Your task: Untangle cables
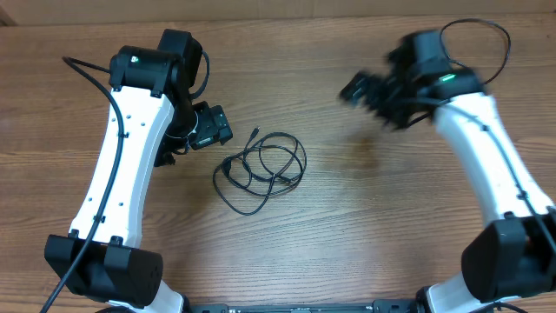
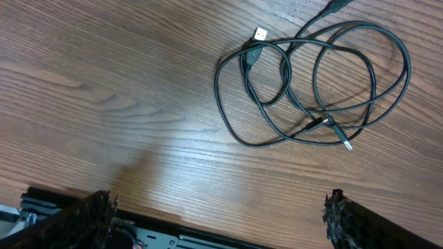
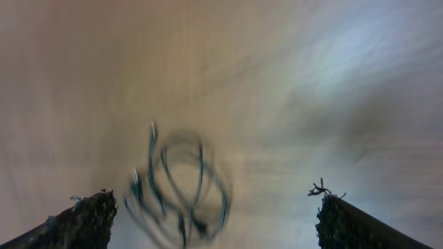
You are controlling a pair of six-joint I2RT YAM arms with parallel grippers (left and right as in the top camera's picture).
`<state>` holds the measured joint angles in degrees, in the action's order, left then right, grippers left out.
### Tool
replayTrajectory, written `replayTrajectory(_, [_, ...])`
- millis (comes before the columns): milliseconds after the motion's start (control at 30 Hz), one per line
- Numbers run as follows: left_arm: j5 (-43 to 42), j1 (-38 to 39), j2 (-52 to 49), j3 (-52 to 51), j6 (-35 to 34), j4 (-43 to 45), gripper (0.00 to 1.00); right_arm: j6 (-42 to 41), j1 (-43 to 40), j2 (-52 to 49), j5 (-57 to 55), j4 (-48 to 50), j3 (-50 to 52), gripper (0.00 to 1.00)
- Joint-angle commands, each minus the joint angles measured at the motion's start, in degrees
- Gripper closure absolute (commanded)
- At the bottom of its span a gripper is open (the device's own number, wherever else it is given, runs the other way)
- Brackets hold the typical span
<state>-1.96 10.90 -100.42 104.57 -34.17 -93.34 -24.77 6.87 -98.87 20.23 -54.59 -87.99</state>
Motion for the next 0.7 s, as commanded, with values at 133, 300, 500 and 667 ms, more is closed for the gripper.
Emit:
replayTrajectory(133, [-0.6,0.4,-0.1,-0.4,-0.3,0.9,0.01,3.9,-10.6,0.3,-0.9,-1.0,-15.1,0.07])
replayTrajectory(300, [-0.6,0.4,-0.1,-0.4,-0.4,0.9,0.01,4.5,-12.3,-5.5,-1.0,-2.9,-25.0,0.13])
replayTrajectory(500, [-0.6,0.4,-0.1,-0.4,-0.3,0.9,0.01,4.7,-12.3,-15.6,-7.3,-1.4,-32.6,0.0])
replayTrajectory(667, [-0.6,0.4,-0.1,-0.4,-0.4,0.9,0.0,10.2,-12.3,-22.0,-12.0,5.9,-32.3,0.0])
